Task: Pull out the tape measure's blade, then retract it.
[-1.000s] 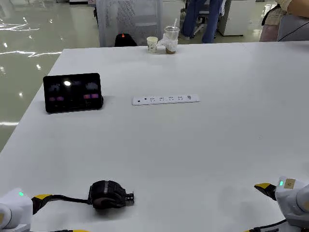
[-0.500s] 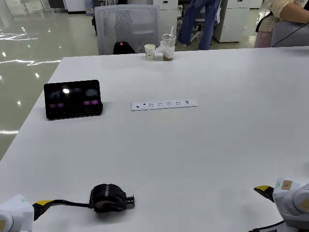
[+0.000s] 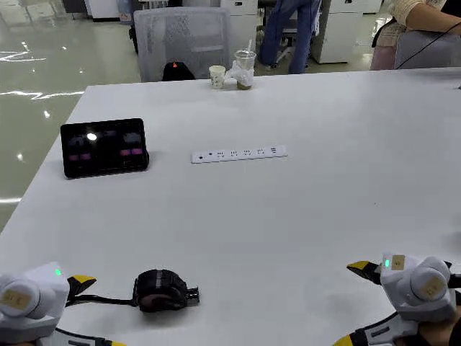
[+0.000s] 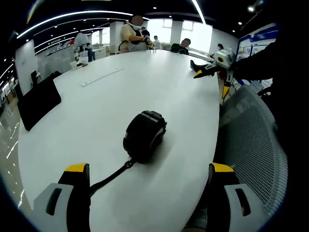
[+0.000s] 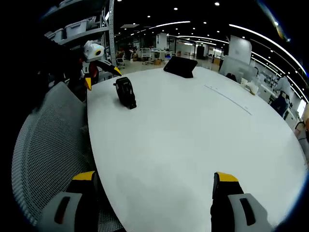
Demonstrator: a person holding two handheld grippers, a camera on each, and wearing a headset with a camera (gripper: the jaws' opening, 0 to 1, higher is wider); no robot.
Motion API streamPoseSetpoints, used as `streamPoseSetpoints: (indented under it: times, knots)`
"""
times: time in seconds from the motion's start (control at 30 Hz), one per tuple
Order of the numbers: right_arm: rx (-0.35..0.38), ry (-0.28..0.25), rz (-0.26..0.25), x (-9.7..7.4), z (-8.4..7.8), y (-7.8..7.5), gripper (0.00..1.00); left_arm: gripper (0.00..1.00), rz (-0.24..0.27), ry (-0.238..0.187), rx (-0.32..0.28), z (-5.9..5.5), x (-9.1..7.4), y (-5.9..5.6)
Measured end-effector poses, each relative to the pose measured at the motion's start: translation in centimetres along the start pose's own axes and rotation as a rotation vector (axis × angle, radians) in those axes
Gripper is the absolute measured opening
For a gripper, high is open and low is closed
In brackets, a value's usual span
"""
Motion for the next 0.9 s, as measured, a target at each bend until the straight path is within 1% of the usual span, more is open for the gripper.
streamPoseSetpoints:
  times: [0.13,0.2,0.23,0.27,0.3,0.37,0.43,0.47,0.6,0.67,0.7,0.73,0.77,0.8,0.87,0.9]
  knots:
    - [-0.025,-0.007,0.026,1.2,1.3,-0.4,0.99,0.99,-0.005,0.031,0.068,1.3,0.9,0.6]
    - [-0.031,-0.002,0.034,1.9,1.8,-0.6,0.99,0.99,-0.008,0.038,0.093,1.8,1.5,0.9]
    - [-0.067,0.0,0.051,2.3,2.2,-0.6,0.99,0.99,-0.015,0.052,0.123,2.1,1.9,1.1]
    - [-0.096,0.0,0.053,2.6,2.5,-0.7,0.99,0.99,-0.024,0.059,0.157,2.3,2.1,1.2]
    - [-0.107,0.002,0.053,3.1,2.9,-0.8,0.99,0.99,-0.04,0.065,0.191,2.6,2.5,1.1]
    - [-0.108,0.0,0.071,3.7,3.6,-0.8,0.99,0.99,-0.061,0.075,0.189,3.0,3.0,1.0]
    - [-0.112,-0.007,0.087,4.3,4.4,-0.9,0.99,0.98,-0.071,0.096,0.213,3.3,3.6,1.2]
    - [-0.121,-0.012,0.095,4.6,4.9,-1.0,0.99,0.96,-0.075,0.119,0.225,3.4,4.0,1.4]
    - [-0.126,-0.015,0.117,5.7,6.1,-1.3,0.99,0.89,-0.1,0.151,0.245,4.1,4.8,1.3]
    - [-0.121,-0.026,0.13,6.4,6.9,-1.5,0.99,0.85,-0.114,0.186,0.264,4.3,5.4,1.2]
    - [-0.118,-0.032,0.137,6.7,7.2,-1.5,0.99,0.83,-0.117,0.194,0.28,4.4,5.6,1.2]
    - [-0.111,-0.037,0.144,7.1,7.6,-1.6,0.99,0.82,-0.131,0.2,0.292,4.6,5.8,0.9]
    - [-0.109,-0.039,0.148,7.4,7.8,-1.6,0.99,0.8,-0.15,0.205,0.289,4.7,5.9,0.6]
    - [-0.108,-0.041,0.156,7.9,8.2,-1.6,0.99,0.78,-0.191,0.201,0.267,4.8,6.1,0.0]
    - [-0.114,-0.042,0.165,8.5,8.6,-1.5,0.99,0.76,-0.186,0.2,0.275,4.9,6.3,-0.2]
    - [-0.123,-0.039,0.172,8.9,8.9,-1.4,0.99,0.75,-0.191,0.217,0.293,4.7,6.5,-0.2]
Point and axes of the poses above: the centre of the closed fingertips' face, and the gripper's own axes: x roughly forward along the fingers, y roughly to its left, z roughly out of its top, the point moved 5 cm from there along -x, roughly backward along the fingers, and after that the axes turned 10 degrees about -x, right-handed, at the moved point
